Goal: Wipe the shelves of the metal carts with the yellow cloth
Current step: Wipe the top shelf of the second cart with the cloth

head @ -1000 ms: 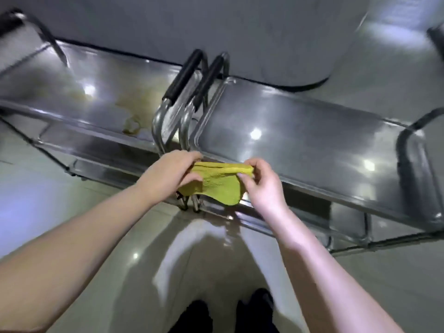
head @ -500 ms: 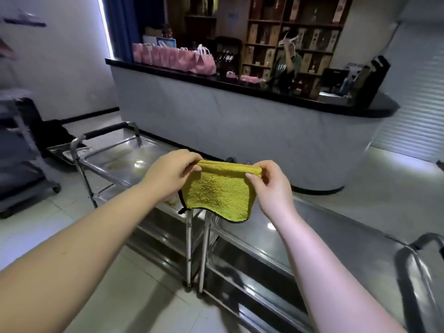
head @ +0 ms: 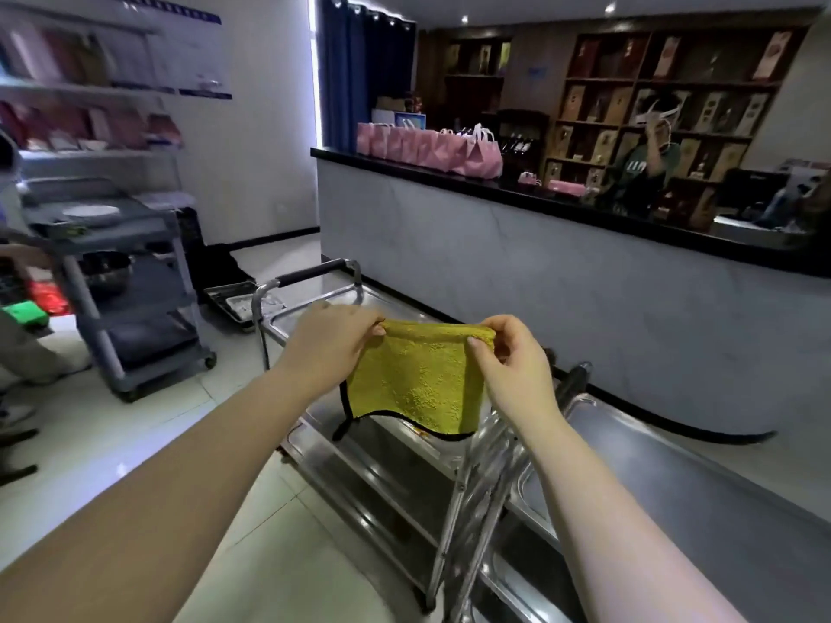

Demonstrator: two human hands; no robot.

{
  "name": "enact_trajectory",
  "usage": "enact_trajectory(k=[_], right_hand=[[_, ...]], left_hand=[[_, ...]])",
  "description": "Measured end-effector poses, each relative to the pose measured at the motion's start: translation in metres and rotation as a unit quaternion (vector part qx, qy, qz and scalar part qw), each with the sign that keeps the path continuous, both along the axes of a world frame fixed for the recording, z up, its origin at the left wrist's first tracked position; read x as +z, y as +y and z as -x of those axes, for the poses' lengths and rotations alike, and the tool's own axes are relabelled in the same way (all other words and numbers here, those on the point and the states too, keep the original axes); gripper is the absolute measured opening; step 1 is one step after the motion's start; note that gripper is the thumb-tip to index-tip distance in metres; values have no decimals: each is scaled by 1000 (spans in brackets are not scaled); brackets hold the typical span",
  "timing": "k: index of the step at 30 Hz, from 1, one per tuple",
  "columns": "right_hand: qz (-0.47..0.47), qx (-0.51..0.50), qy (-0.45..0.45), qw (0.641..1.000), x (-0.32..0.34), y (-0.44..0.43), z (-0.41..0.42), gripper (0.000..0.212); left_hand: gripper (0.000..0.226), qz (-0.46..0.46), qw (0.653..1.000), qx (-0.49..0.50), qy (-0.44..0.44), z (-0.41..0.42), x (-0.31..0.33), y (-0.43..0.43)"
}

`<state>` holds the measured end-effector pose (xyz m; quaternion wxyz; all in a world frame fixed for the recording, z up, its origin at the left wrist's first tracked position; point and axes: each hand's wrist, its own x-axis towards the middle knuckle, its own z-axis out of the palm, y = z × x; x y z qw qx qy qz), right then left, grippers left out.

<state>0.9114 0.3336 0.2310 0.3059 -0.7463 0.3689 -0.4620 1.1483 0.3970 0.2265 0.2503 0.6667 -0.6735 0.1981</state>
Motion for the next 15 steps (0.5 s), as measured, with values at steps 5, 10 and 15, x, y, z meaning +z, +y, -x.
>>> enact_trajectory(k=[5,10,15], right_hand=[[-31,-11,-64,997,15,-36,-91,18],[-61,-55,-100,992,16,-89,-144,11],[-55,-86,-102,990,16,-154,-159,16]], left_hand=[[20,69,997,16,-35,-82,25,-47],[27,62,998,9,-13,-129,35,-124],[38,96,991,-43,77,-142,28,-213]])
